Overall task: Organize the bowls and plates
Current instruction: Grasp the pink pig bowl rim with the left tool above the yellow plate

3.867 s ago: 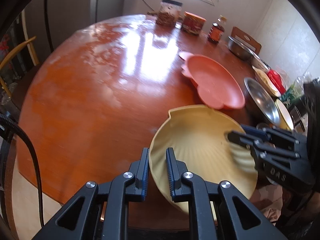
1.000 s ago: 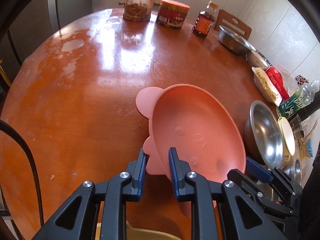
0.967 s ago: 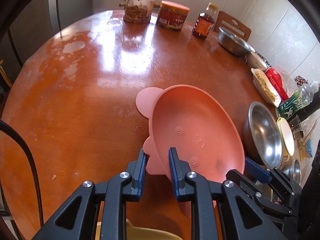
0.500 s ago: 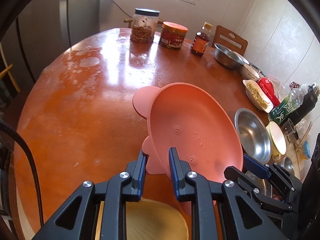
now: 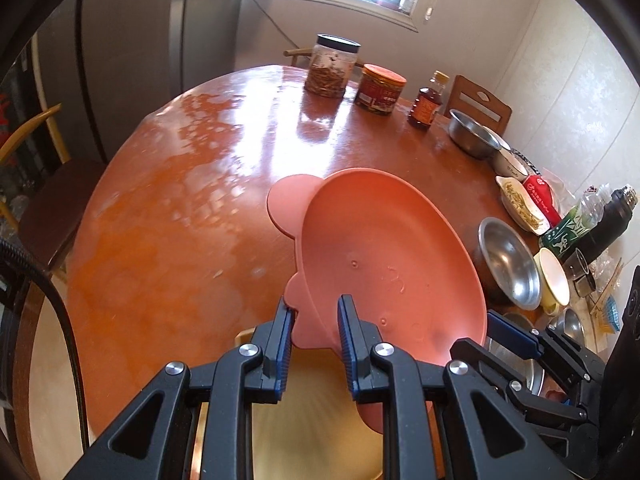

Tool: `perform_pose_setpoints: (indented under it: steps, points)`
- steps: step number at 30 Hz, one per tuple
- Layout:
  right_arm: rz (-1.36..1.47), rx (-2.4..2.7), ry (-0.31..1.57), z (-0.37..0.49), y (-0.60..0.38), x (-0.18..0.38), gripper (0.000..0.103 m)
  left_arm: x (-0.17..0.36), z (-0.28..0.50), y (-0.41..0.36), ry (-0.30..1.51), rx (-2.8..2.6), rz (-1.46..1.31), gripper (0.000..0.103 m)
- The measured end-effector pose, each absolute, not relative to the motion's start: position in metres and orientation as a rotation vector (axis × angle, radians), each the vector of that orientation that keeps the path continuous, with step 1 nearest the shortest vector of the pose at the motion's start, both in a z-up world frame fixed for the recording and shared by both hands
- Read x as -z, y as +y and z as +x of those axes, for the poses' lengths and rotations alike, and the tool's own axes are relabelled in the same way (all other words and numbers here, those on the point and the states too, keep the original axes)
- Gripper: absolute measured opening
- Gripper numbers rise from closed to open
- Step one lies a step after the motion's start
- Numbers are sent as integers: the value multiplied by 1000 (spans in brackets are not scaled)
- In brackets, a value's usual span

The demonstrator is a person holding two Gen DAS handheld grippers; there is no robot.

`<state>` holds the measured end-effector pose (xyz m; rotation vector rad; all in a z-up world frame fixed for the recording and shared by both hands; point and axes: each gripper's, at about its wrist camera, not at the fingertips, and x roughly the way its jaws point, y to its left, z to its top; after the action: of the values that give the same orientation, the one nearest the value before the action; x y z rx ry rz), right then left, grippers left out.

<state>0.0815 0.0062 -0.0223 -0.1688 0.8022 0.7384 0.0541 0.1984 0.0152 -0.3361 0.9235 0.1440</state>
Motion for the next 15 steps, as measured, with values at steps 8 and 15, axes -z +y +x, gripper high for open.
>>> perform_pose_setpoints:
  steps: [8, 15]
  points:
    - [-223, -792, 798, 55, 21, 25, 43, -13, 17, 208, 909, -187, -348, 23]
    - [-255, -817, 810, 43, 26, 32, 43, -3, 0, 212, 929, -204, -360, 23]
